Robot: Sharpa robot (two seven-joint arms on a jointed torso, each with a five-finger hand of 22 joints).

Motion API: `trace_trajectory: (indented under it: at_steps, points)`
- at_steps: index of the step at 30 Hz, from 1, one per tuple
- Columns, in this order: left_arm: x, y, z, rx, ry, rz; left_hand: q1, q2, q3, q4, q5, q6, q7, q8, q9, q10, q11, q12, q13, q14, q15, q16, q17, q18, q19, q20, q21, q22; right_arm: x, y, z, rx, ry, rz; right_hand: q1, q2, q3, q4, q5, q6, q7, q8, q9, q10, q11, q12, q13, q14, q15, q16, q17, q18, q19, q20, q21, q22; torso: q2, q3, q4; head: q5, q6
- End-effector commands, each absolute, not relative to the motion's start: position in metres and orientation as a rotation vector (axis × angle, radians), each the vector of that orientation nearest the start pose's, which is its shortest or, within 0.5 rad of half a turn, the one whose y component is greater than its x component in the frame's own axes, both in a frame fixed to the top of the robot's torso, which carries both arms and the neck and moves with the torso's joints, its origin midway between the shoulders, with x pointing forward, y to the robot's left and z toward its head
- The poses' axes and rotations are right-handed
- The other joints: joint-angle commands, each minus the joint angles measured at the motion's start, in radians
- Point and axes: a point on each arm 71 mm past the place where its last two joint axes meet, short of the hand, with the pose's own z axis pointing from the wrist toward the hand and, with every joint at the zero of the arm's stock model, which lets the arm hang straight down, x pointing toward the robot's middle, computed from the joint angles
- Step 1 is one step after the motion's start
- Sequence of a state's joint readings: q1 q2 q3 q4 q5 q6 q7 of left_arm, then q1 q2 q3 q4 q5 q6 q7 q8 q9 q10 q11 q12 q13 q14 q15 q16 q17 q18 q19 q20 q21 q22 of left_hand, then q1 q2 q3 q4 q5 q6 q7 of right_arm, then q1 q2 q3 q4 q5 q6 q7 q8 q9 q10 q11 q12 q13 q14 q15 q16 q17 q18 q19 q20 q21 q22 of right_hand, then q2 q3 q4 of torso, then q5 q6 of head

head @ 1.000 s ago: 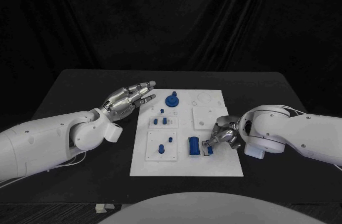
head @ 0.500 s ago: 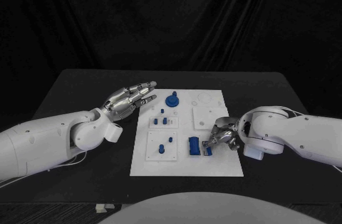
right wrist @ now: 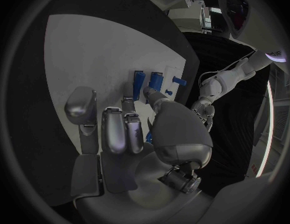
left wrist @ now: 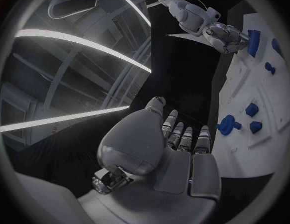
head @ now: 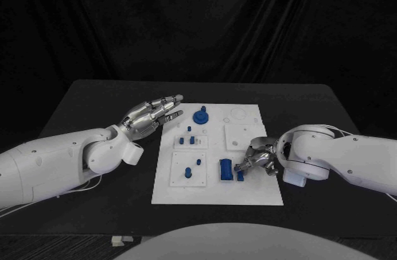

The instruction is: Assemble the parts on the task board

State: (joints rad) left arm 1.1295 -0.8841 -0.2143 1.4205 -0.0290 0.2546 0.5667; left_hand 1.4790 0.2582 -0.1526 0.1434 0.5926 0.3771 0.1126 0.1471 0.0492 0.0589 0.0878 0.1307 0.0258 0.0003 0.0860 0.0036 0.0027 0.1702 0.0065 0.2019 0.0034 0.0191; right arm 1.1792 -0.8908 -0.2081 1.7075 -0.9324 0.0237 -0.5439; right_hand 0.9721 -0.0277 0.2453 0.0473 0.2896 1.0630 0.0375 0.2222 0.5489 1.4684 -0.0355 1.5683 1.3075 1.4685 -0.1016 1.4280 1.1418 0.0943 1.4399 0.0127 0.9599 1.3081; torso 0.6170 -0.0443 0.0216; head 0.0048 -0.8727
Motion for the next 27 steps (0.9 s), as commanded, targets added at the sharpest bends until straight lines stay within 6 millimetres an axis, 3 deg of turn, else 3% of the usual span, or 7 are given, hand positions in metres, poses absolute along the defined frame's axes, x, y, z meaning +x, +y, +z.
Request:
trace_trajectory:
  at_steps: [1, 11, 15, 21, 25, 27]
  points:
    - [0.446, 0.236, -0.261, -1.055, 1.649, -1.973, 0.005, -0.008, 0.000, -0.006, 0.006, -0.001, 0.005, 0.000, 0.000, -0.001, 0.007, -0.004, 0.000, 0.001, 0.005, 0.001, -0.001, 0.011, 0.002, 0.007, 0.004, 0.001, 0.398, -0.195, -0.279, 0.270, 2.523, 0.484, -0.008, 0.001, -0.011, 0.014, -0.019, -0.002, 0.006, -0.008, -0.002, 0.102, 0.002, 0.003, 0.263, 0.037, 0.004, -0.004, -0.004, 0.015, -0.006, 0.000, -0.006, 0.113, 0.000, 0.0000, 0.0003, 0.000, 0.000]
    - [0.446, 0.236, -0.261, -1.056, 1.653, -1.973, 0.005, -0.008, 0.001, -0.007, 0.007, -0.002, 0.006, 0.000, 0.000, -0.001, 0.007, -0.004, 0.000, 0.001, 0.006, 0.001, -0.001, 0.011, 0.002, 0.008, 0.004, 0.001, 0.397, -0.196, -0.278, 0.272, 2.504, 0.485, -0.013, 0.001, -0.072, 0.067, -0.123, -0.005, 0.008, -0.010, -0.009, 0.102, 0.003, 0.003, 0.263, 0.037, 0.006, -0.004, -0.010, 0.016, -0.004, 0.002, -0.012, 0.113, 0.000, -0.0002, 0.0000, 0.003, 0.000]
    - [0.446, 0.236, -0.261, -1.056, 1.654, -1.972, 0.005, -0.007, 0.002, -0.008, 0.008, -0.001, 0.006, 0.000, 0.000, -0.001, 0.008, -0.004, 0.000, 0.001, 0.006, 0.001, -0.001, 0.011, 0.002, 0.008, 0.004, 0.001, 0.395, -0.201, -0.275, 0.275, 2.474, 0.492, -0.021, -0.004, -0.098, 0.089, -0.142, -0.005, 0.007, -0.005, -0.007, 0.102, 0.003, 0.003, 0.263, 0.038, 0.006, -0.002, -0.008, 0.016, -0.003, 0.002, -0.015, 0.113, 0.000, -0.0002, 0.0003, 0.006, 0.000]
    - [0.446, 0.238, -0.262, -1.059, 1.655, -1.965, 0.005, -0.006, 0.003, -0.008, 0.008, 0.000, 0.006, 0.001, 0.000, -0.001, 0.008, -0.003, 0.000, 0.001, 0.007, 0.002, -0.001, 0.011, 0.003, 0.009, 0.004, 0.002, 0.393, -0.212, -0.259, 0.283, 2.400, 0.511, -0.020, -0.005, -0.103, 0.093, -0.142, -0.007, 0.007, -0.003, -0.007, 0.102, 0.003, 0.003, 0.263, 0.037, 0.005, -0.004, -0.012, 0.017, -0.004, 0.002, -0.020, 0.112, 0.000, -0.0001, 0.0001, 0.007, 0.000]
    - [0.447, 0.238, -0.262, -1.059, 1.656, -1.964, 0.005, -0.006, 0.003, -0.008, 0.008, 0.000, 0.006, 0.001, 0.000, -0.001, 0.008, -0.003, 0.000, 0.001, 0.007, 0.002, -0.001, 0.011, 0.003, 0.009, 0.004, 0.002, 0.394, -0.218, -0.247, 0.280, 2.362, 0.528, 0.024, -0.002, -0.112, 0.087, -0.118, -0.019, 0.004, 0.027, 0.010, 0.102, 0.000, 0.003, 0.263, 0.039, 0.003, 0.001, -0.004, 0.016, -0.002, 0.000, -0.019, 0.113, 0.000, 0.0000, 0.0000, 0.004, 0.000]
    - [0.447, 0.238, -0.262, -1.059, 1.657, -1.964, 0.005, -0.006, 0.003, -0.008, 0.008, 0.000, 0.006, 0.001, 0.000, -0.001, 0.008, -0.003, 0.000, 0.001, 0.007, 0.002, -0.001, 0.011, 0.003, 0.009, 0.004, 0.002, 0.393, -0.219, -0.244, 0.263, 2.365, 0.526, 0.058, -0.003, -0.119, 0.076, -0.098, -0.008, -0.006, 0.080, 0.048, 0.102, -0.007, 0.003, 0.263, 0.039, -0.002, 0.003, 0.000, 0.016, 0.000, -0.004, -0.014, 0.115, 0.000, 0.0000, 0.0000, 0.002, 0.000]
